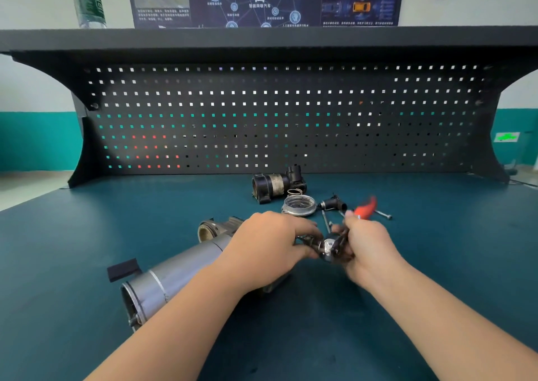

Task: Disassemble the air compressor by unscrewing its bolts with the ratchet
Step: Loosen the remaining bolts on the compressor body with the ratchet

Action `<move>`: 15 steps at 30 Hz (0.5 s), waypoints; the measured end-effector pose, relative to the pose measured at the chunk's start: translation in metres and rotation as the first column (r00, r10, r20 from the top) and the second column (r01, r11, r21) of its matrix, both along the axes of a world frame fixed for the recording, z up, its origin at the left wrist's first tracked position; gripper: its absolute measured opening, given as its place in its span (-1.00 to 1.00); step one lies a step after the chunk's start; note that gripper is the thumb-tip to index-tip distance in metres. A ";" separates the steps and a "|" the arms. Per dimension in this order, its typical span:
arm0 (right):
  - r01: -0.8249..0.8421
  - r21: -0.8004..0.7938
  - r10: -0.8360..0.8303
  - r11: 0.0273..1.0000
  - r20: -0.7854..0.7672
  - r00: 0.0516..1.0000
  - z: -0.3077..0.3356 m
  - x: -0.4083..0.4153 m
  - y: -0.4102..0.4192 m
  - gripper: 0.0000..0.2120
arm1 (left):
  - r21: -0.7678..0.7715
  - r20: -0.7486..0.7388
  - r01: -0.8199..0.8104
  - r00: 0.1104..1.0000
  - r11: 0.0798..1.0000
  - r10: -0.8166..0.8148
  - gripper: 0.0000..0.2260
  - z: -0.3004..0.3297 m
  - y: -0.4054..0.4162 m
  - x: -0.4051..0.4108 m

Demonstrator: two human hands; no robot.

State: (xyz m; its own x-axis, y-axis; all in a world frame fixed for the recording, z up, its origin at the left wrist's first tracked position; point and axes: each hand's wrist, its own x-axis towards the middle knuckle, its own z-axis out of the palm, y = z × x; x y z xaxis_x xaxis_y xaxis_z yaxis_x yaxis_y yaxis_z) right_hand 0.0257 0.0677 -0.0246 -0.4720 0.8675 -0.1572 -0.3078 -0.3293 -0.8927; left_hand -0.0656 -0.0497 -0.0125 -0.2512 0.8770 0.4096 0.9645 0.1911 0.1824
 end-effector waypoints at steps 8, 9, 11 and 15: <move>-0.014 0.984 -0.122 0.177 0.036 0.992 0.002 0.014 -0.021 -0.90 | -0.075 -0.145 -0.012 0.989 0.997 0.001 -0.82 -0.001 -0.001 0.002; 0.007 0.983 -0.143 0.186 0.020 0.989 0.000 0.012 -0.022 -0.89 | -0.075 -0.150 -0.028 0.989 0.997 0.017 -0.82 -0.002 -0.001 0.002; 0.092 0.936 -0.210 0.341 -0.019 0.977 0.001 0.007 -0.020 -0.87 | -0.057 -0.134 -0.044 0.990 0.997 0.036 -0.81 -0.003 -0.001 0.003; 0.148 0.330 -0.192 0.932 0.104 0.976 0.001 0.002 -0.002 -0.81 | -0.010 -0.051 -0.064 0.997 0.998 0.064 -0.74 -0.001 0.000 0.005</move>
